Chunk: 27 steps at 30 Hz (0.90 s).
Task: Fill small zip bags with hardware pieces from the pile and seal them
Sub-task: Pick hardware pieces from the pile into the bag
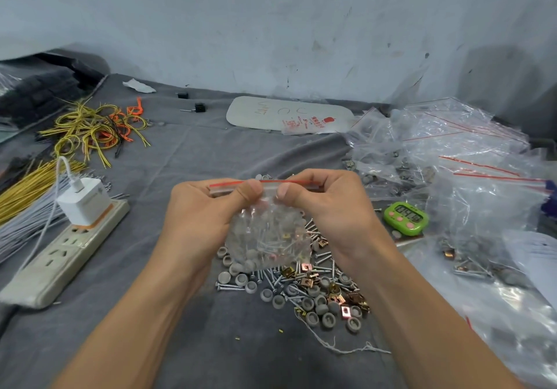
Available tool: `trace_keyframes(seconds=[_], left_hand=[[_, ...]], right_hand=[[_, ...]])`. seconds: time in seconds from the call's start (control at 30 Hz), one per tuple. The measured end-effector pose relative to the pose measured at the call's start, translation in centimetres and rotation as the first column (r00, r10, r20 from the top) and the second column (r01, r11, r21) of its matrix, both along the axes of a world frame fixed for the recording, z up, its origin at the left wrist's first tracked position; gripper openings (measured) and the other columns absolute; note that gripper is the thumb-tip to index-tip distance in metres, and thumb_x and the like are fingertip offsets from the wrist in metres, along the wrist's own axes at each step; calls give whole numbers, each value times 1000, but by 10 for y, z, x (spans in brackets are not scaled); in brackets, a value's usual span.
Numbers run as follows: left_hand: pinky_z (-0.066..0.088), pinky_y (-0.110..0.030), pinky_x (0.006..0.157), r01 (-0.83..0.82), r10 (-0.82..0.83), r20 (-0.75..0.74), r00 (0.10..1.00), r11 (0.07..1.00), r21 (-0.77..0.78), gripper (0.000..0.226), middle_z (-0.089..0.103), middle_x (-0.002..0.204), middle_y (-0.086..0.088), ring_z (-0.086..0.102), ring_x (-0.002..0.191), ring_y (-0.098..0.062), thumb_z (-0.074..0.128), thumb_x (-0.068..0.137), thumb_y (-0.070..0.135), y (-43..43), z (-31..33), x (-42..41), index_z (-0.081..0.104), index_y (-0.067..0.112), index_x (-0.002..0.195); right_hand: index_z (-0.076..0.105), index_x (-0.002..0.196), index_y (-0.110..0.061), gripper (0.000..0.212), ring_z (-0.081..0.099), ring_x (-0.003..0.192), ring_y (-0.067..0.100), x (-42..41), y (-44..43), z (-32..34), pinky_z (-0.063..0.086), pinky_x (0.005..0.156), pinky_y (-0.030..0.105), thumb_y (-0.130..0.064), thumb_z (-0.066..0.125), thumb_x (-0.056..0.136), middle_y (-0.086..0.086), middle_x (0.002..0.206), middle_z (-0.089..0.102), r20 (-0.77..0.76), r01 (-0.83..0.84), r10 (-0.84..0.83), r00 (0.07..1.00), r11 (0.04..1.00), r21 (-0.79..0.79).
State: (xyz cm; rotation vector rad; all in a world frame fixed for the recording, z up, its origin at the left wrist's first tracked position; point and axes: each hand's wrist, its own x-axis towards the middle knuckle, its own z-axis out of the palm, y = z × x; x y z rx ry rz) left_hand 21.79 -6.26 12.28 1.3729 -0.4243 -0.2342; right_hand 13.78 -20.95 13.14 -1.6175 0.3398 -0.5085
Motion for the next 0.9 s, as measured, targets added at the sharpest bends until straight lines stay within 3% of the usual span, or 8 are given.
trace_keyframes(seconds=[0.23,0.43,0.5,0.57,0.63,0.73,0.8,0.9], left_hand=[[52,-16,57,-73,65,-86,994,993,-88,18,74,66,-6,68,58,-9,77,68,32,4,3,1,79,15,64],[56,-21,59,76,-123,-211,970,973,-218,29,77,78,-5,73,67,-12,78,67,44,7,3,4,82,16,74],[60,-29,70,220,-235,-178,955,970,-101,45,79,95,-6,75,83,-15,89,59,50,11,0,5,83,19,91],[58,-33,78,324,-311,-134,941,941,94,54,79,100,-9,75,87,-18,94,51,37,11,-3,4,81,17,99],[53,-25,69,352,-333,-119,935,914,204,51,79,92,-11,74,79,-16,95,46,26,7,-5,3,81,15,94],[49,-15,51,276,-245,-191,950,949,155,41,78,85,-11,72,67,-12,86,52,21,3,-4,5,80,11,91],[47,-14,48,224,-186,-219,958,961,162,39,78,87,-12,69,67,-13,83,60,17,3,-8,8,79,13,98],[47,-14,47,143,-112,-261,959,984,102,25,78,86,-15,65,59,-11,77,78,2,2,-11,8,77,9,101]], right_hand=[[80,70,-17,24,64,70,14,-6,-8,9,57,74,27,-11,72,92,7,73,73,-7,-41,42,999,998,57],[80,76,-13,21,56,82,26,-7,7,7,48,82,43,-10,70,94,28,95,73,-22,-120,121,992,992,44],[80,74,-13,23,62,81,26,-5,7,10,54,79,39,-13,69,94,16,88,77,41,-41,35,999,986,159],[80,69,-19,29,66,78,21,-5,4,13,57,75,33,-15,67,95,9,83,76,89,2,-29,996,957,289],[79,66,-20,35,66,71,17,-6,1,14,55,71,31,-14,63,97,6,78,75,120,19,-71,990,919,393],[78,82,-11,27,68,73,19,-7,-6,12,57,74,35,-14,59,100,11,84,76,152,42,-139,979,855,516],[74,103,-8,26,75,87,22,-7,-14,10,60,86,43,-30,62,95,10,95,78,95,-11,-45,994,854,519],[69,119,-17,35,77,97,21,-9,-16,3,60,91,42,-35,72,89,1,105,79,-250,-223,283,926,944,243]])
